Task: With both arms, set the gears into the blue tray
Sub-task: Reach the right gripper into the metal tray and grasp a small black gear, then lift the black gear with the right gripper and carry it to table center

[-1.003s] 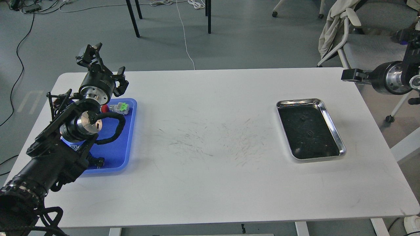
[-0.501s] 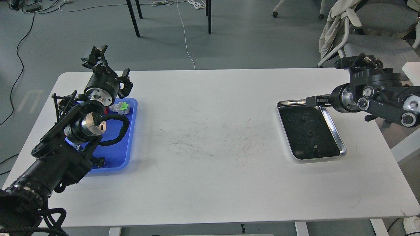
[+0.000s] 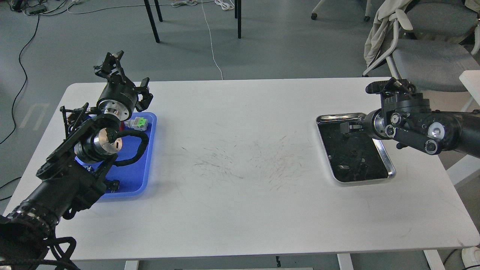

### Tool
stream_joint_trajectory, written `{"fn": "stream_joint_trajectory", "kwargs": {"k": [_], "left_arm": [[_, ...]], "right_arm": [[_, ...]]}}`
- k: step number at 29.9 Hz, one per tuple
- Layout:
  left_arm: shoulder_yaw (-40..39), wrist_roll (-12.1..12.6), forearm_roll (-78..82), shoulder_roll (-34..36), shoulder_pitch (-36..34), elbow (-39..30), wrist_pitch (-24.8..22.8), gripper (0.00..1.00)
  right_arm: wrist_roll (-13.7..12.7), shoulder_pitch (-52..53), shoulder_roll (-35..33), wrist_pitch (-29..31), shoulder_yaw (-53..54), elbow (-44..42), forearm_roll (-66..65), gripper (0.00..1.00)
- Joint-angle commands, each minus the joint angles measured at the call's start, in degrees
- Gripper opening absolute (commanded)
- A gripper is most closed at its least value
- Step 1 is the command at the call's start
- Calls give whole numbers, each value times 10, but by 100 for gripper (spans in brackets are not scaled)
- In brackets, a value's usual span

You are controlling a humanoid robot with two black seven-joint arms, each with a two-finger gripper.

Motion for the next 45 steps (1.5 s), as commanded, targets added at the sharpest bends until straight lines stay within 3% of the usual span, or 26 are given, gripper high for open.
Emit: {"fn": "stream_joint_trajectory", "kwargs": {"k": [1,12,26,35,40,42,45], "left_arm": [[0,0,0,0,-1,0,0,98],[0,0,0,-1,-3,0,0,98],[0,0,0,4,0,0,0,98],[0,-1,0,4,3,0,-1,98],[0,-1,0,5,3,0,-1,98],[0,-1,0,5,3,0,-1,98],[0,-1,0,5,3,0,-1,98]], "right_arm": [[5,-9,25,-18,1,-28,1,95],[8,-53,70,-40,2,-90,1,94],[16,-68,107,-38,4,-134,3,76],[16,-69,106,-33,-4,-134,2,43],[19,-66,105,-26,-4,-131,3,33],[31,-65,103,-22,-5,-131,3,17],[36,-59,102,-21,-4,-130,4,2]]}}
